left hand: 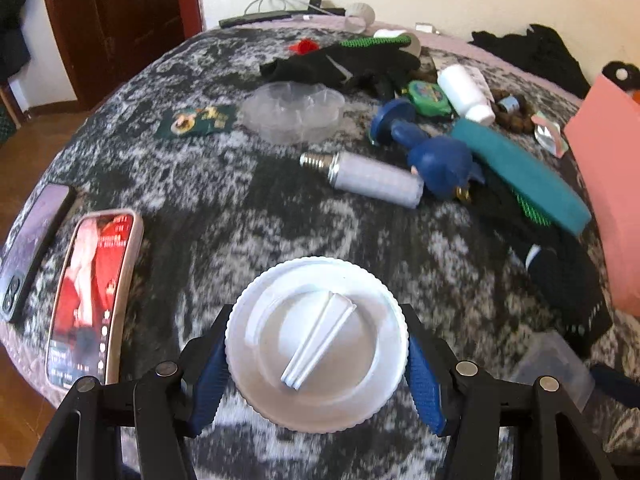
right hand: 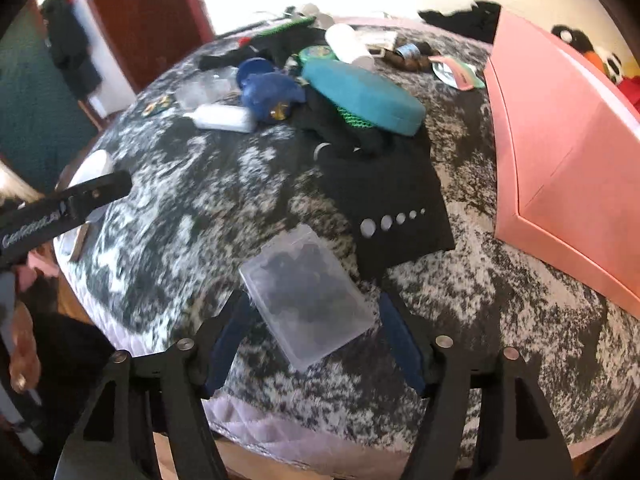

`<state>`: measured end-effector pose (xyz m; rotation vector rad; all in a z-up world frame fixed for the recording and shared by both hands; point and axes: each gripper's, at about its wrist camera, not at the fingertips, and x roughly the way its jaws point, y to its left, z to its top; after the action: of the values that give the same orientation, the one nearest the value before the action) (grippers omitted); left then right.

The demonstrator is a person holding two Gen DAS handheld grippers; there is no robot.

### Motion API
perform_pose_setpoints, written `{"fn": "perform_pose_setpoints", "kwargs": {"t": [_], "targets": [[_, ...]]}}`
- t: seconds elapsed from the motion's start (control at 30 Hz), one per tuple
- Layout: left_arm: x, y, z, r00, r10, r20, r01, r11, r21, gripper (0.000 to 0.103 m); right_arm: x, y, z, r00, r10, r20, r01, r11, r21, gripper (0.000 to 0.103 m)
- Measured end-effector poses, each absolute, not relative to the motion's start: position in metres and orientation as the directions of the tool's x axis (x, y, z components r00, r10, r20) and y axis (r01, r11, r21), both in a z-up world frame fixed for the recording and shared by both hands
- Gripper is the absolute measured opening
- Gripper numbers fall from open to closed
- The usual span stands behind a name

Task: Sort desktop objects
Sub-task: 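Grasp the white round lid with the left tool while the right tool grasps the clear case, then carry the lid and clear case over the pink box and release both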

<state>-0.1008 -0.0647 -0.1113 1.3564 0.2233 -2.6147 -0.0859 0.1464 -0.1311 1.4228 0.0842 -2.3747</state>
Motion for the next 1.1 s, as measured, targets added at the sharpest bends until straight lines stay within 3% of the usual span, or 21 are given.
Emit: {"fn": "perform_pose_setpoints", "kwargs": {"t": [0.23,0.33,0.47,0.73,1.1], "targets": [[-0.095,-0.069,-0.122,-0.543,-0.092,-0.835,0.243,-0.969,-0.051,0.065,-0.090,0.140,-0.149,-0.402,-0.264,-0.877,0.348,-0.930,0.121,0.074],[-0.094,-0.074,-0.122,-0.540,-0.093,-0.837,0.253,-0.966,-0.056,0.065,-0.090,0.127,-0.152,-0.413,-0.208,-0.887,0.373,-0.927,0.044,0.064],[-0.092,-0.078,-0.118,-0.544,-0.099,-0.833,0.261,-0.964,-0.057,0.065,-0.082,0.120,-0.141,-0.423,-0.217,-0.880,0.380,-0.924,0.045,0.063],[-0.079,-0.064,-0.093,-0.582,-0.108,-0.806,0.230,-0.973,-0.036,0.065,-0.057,0.132,-0.090,-0.483,-0.271,-0.832,0.383,-0.920,0.077,0.063],[-0.068,0.003,-0.015,-0.697,-0.053,-0.715,0.084,-0.996,-0.009,0.065,-0.025,0.203,-0.001,-0.631,-0.275,-0.725,0.291,-0.951,0.108,0.063]]}}
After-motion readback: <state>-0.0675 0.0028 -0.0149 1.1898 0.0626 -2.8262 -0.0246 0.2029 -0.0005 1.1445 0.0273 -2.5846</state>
